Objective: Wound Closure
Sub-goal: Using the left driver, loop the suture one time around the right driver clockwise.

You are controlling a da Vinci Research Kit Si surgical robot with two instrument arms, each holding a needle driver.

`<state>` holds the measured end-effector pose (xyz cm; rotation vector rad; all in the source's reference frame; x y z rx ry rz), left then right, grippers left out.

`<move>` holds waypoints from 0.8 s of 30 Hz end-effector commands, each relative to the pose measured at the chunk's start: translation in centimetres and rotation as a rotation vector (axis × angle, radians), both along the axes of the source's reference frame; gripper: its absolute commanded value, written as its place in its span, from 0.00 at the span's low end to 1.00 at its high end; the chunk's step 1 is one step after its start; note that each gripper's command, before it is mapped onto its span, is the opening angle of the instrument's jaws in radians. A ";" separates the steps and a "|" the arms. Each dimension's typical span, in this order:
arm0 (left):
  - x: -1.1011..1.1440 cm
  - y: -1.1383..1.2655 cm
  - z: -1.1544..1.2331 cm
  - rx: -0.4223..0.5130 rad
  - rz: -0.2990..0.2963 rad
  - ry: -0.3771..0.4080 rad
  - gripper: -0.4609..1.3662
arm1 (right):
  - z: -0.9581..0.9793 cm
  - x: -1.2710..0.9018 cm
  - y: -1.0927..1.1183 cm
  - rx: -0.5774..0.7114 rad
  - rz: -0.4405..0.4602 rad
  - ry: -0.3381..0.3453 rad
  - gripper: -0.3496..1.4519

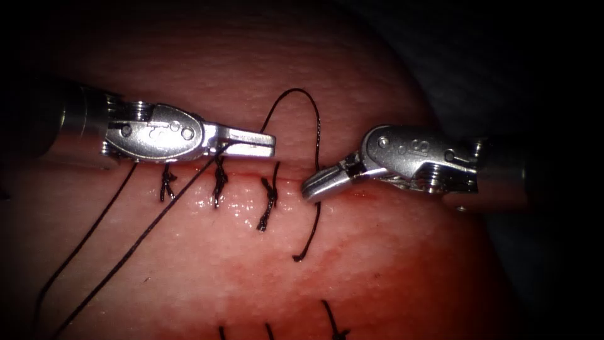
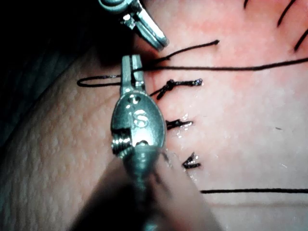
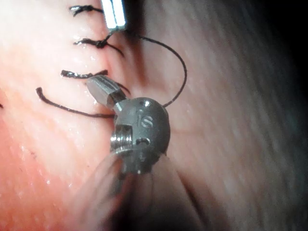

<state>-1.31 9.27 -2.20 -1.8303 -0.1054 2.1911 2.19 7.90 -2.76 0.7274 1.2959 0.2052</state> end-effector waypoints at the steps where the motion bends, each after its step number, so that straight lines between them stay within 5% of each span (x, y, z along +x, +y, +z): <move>1: 0.00 0.01 -0.02 0.003 -0.004 -0.004 0.06 | 0.02 0.01 0.01 -0.021 0.007 -0.001 0.00; 14: -0.14 -0.12 -0.01 -0.018 -0.003 -0.015 0.06 | 0.20 0.03 0.19 -0.090 0.121 -0.068 0.00; 24: -0.49 -0.29 0.12 -0.020 0.004 -0.051 0.06 | 0.38 0.12 0.16 -0.094 0.235 -0.057 0.00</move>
